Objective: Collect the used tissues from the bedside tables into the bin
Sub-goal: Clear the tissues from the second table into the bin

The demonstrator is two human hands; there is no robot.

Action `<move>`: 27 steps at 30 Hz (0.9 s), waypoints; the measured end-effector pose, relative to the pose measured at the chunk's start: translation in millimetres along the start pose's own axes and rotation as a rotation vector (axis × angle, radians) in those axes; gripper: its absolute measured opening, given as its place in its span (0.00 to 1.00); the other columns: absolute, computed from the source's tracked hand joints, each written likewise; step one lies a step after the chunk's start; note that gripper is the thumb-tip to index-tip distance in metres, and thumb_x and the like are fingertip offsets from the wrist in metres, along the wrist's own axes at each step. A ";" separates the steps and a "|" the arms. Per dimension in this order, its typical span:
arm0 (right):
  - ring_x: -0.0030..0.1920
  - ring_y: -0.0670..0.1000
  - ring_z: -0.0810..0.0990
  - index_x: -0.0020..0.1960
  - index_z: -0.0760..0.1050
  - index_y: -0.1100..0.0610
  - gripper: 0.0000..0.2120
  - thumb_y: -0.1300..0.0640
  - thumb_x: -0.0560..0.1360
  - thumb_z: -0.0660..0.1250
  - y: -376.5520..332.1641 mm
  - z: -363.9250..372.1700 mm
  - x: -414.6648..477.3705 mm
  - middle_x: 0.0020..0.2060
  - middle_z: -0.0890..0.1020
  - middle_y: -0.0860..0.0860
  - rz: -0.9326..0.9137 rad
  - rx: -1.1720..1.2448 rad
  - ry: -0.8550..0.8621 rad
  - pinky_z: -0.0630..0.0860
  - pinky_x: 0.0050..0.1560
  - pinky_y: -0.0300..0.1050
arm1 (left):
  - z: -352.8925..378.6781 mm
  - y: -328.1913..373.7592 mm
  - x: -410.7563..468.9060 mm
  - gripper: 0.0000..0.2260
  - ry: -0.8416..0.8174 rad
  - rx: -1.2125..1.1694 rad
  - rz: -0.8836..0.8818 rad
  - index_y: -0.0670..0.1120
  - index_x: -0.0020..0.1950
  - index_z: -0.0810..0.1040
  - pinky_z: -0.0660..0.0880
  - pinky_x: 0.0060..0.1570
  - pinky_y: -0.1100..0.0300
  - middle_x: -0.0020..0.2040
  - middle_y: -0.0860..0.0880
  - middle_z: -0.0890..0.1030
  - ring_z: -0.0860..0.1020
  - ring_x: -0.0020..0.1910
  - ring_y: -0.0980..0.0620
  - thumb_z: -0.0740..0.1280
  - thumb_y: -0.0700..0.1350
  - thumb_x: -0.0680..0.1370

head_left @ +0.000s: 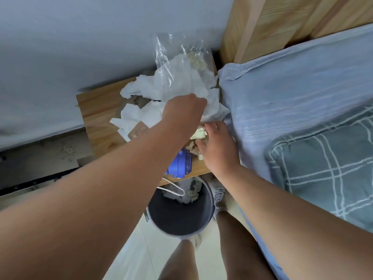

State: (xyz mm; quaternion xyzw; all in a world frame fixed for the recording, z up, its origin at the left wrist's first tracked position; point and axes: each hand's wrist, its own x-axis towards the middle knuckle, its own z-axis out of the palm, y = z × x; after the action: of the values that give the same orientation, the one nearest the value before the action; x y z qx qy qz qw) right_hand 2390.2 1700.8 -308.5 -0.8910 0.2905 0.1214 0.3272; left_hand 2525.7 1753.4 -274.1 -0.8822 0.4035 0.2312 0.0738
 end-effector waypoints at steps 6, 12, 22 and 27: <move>0.53 0.50 0.75 0.60 0.78 0.60 0.12 0.56 0.79 0.71 -4.5 -5.3 -0.3 0.52 0.79 0.52 0.041 0.227 0.084 0.70 0.52 0.41 | -7.2 -12.7 -3.8 0.13 0.135 -0.209 -0.029 0.46 0.60 0.85 0.68 0.43 0.55 0.51 0.44 0.81 0.81 0.51 0.42 0.61 0.40 0.84; 0.42 0.51 0.76 0.58 0.78 0.54 0.14 0.48 0.77 0.72 -10.3 -25.8 -33.9 0.43 0.77 0.47 0.109 0.299 0.168 0.73 0.44 0.46 | -32.9 -17.7 -52.8 0.11 0.351 -0.529 -0.161 0.47 0.62 0.82 0.74 0.42 0.50 0.48 0.43 0.86 0.81 0.47 0.38 0.62 0.48 0.86; 0.39 0.47 0.85 0.51 0.78 0.38 0.09 0.42 0.72 0.72 -10.2 -58.2 -95.8 0.42 0.86 0.45 0.140 0.526 0.074 0.79 0.41 0.35 | -4.6 -5.2 -169.4 0.10 0.377 -1.397 -0.475 0.61 0.48 0.77 0.70 0.28 0.68 0.29 0.51 0.78 0.72 0.25 0.59 0.61 0.49 0.87; 0.39 0.46 0.85 0.51 0.80 0.38 0.08 0.42 0.71 0.72 -1.9 -45.3 -145.6 0.40 0.86 0.45 0.114 0.529 -0.057 0.79 0.39 0.37 | 56.9 11.9 -248.1 0.14 0.360 -1.497 -0.799 0.52 0.41 0.77 0.70 0.26 0.66 0.28 0.52 0.77 0.72 0.25 0.56 0.62 0.52 0.86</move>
State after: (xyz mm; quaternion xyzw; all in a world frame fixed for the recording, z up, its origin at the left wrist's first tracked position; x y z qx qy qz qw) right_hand 2275.8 1736.1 -214.1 -0.7531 0.3524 0.0844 0.5491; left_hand 2356.2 1931.7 -207.7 -0.7975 -0.1892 0.2495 -0.5157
